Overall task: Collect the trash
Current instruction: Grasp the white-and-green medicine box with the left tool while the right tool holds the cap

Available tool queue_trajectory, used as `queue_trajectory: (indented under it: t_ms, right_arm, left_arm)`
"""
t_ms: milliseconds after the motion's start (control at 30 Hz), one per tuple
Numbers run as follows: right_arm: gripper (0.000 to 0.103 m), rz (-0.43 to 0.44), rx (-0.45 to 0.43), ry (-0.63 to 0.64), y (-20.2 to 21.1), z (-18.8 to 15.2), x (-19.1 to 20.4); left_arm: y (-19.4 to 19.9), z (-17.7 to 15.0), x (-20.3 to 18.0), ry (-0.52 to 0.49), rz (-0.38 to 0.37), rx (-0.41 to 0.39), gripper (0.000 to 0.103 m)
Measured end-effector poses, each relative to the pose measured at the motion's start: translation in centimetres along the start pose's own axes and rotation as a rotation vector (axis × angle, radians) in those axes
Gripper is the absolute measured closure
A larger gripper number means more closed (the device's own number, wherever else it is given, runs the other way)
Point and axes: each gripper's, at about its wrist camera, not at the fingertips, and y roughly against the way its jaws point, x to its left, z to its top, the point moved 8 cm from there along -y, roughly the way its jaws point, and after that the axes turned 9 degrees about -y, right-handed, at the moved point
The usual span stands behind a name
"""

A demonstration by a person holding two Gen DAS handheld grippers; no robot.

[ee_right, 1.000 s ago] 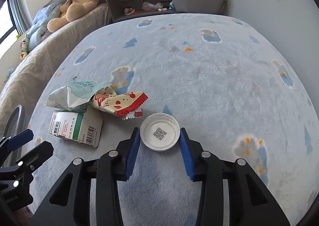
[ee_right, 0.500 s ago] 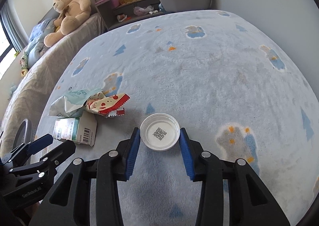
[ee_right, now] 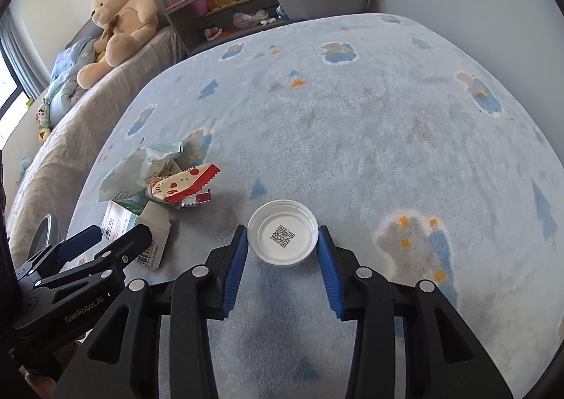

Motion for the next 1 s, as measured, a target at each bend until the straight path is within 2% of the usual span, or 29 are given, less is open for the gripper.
queue_trajectory:
  t_ms: [267,333,433,833,1000]
  right_arm:
    - [0.064,-0.001,0.0,-0.003,0.0,0.0,-0.4]
    - [0.064,0.0,-0.001,0.0,0.0,0.0,-0.3]
    - [0.064,0.003,-0.003,-0.002,0.0,0.1,-0.4]
    - [0.064,0.016,-0.005,0.002,0.1,-0.3,0.6]
    - [0.064,0.018,-0.006,0.007,0.1,-0.5,1.0]
  left_arm:
    - [-0.3,-0.2,-0.3,-0.018,0.038,-0.013,0.019]
    - [-0.4,-0.5,-0.1,-0.007,0.028,-0.004,0.019]
    - [-0.3,-1.0,0.8,0.02,0.019,0.007,0.019]
    - [1.2,-3.4,4.9,0.057,0.082,0.034,0.019]
    - [2.2,-3.4,6.2,0.093,0.077,0.033,0.019]
